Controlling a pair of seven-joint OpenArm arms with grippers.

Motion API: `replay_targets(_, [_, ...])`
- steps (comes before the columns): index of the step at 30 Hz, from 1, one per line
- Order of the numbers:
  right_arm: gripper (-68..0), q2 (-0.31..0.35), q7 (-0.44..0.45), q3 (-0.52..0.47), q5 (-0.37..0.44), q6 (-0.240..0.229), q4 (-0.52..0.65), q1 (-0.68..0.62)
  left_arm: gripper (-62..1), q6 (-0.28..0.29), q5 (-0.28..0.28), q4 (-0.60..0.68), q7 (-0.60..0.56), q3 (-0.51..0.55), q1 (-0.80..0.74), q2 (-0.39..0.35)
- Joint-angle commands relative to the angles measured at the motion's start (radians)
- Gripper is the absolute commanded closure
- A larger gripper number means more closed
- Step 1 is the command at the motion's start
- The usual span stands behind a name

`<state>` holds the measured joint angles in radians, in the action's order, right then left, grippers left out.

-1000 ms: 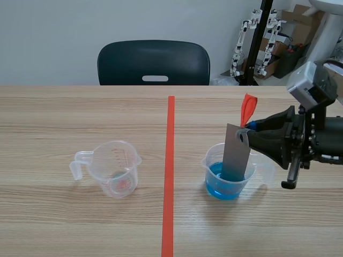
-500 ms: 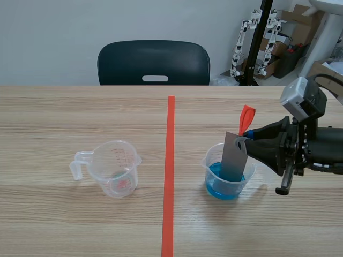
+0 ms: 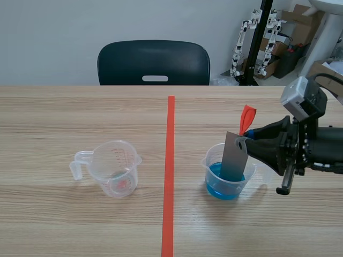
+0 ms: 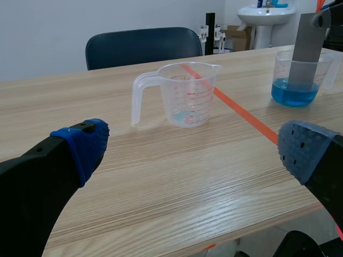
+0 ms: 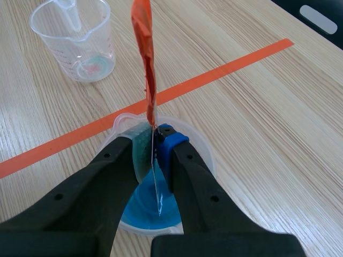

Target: Do the redox reaction experiment. lower the plate into the blue solution

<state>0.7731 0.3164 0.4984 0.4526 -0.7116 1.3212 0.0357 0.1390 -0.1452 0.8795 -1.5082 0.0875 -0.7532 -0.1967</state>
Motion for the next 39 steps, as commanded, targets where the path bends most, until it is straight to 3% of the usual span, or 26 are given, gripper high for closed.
replay_targets(1, [-0.6,0.014,0.011,-0.019,0.006,0.001,0.014,0.016,-62.3,0.002,0.014,0.013,-0.04,0.001,-0.008,0.002])
replay_targets(5, [-0.6,0.014,0.012,-0.019,0.006,0.001,0.014,0.016,-62.3,0.002,0.053,0.013,-0.046,0.001,-0.008,0.002])
replay_targets(17, [-0.6,0.014,0.005,-0.019,-0.005,0.009,0.014,0.008,-62.3,0.005,0.051,0.013,-0.046,0.001,-0.008,0.002])
replay_targets(22, [-0.6,0.014,-0.003,-0.019,-0.008,0.043,0.014,0.009,-62.3,0.005,0.051,0.013,-0.046,0.001,-0.008,0.002])
replay_targets(39, [-0.6,0.014,-0.012,-0.019,-0.008,0.042,0.014,0.008,-62.3,0.006,0.051,0.013,-0.046,0.001,-0.008,0.002])
